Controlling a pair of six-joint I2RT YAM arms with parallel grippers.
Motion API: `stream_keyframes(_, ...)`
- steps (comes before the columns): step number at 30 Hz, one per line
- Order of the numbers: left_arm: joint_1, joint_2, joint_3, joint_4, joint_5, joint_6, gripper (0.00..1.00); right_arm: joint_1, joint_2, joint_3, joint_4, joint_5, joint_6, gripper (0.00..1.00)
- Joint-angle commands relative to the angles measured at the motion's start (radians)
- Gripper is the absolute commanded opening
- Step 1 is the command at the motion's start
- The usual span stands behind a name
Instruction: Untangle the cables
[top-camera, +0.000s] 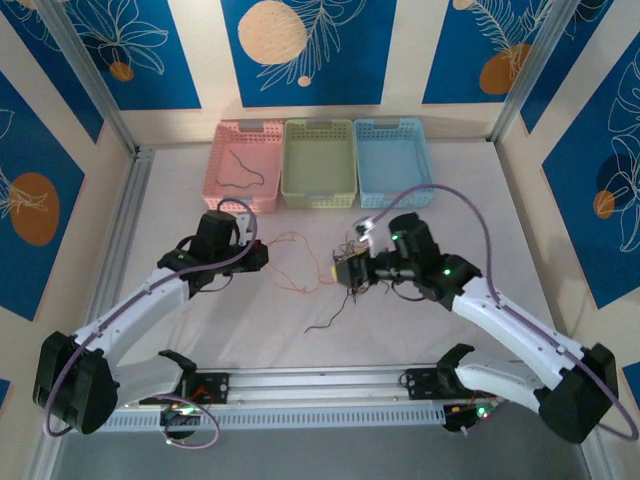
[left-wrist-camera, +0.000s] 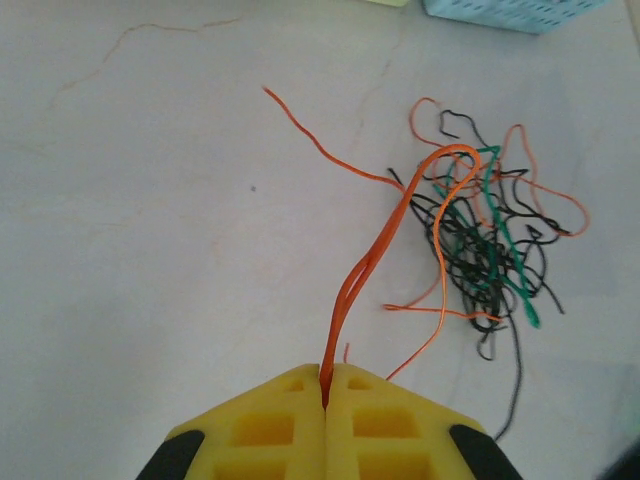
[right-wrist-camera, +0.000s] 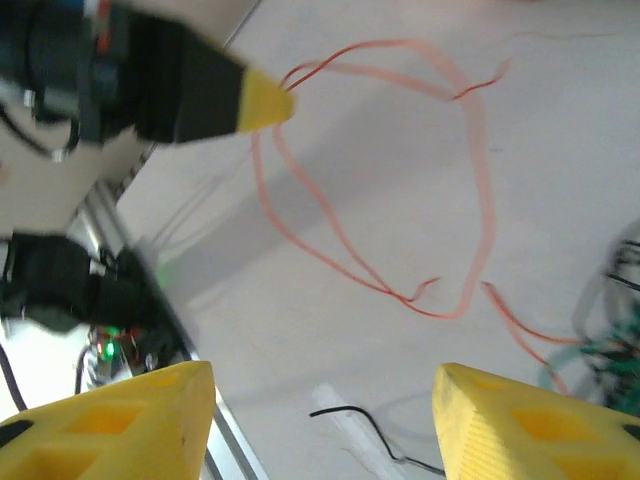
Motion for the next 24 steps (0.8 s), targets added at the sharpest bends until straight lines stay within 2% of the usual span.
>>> stream_keyframes(1,-0.012,-0.028,0.042,-0.071,0.064,-0.042,0.00,0.143,0.061,0.011,0.087,0.075,-0.203,0.66)
stream_keyframes(3,-0.012,-0.044,0.049,-0.088,0.081,-0.046,0.00,0.182,0.124,0.033,0.107,0.110,-0.224,0.68)
stream_keyframes(13,-0.013,-0.096,0.053,-0.089,0.145,-0.104,0.00,0.210,0.417,0.172,0.241,0.016,-0.248,0.74)
stream_keyframes(19,-0.013,-0.109,0.062,-0.102,0.146,-0.105,0.00,0.219,0.527,0.232,0.299,-0.028,-0.244,0.79)
stream_keyframes(21,-0.016,-0.113,0.065,-0.108,0.149,-0.103,0.00,0.225,0.547,0.246,0.296,-0.020,-0.248,0.79)
stream_keyframes(24,-0.015,-0.119,0.066,-0.112,0.149,-0.103,0.00,0.226,0.561,0.249,0.303,-0.037,-0.252,0.71)
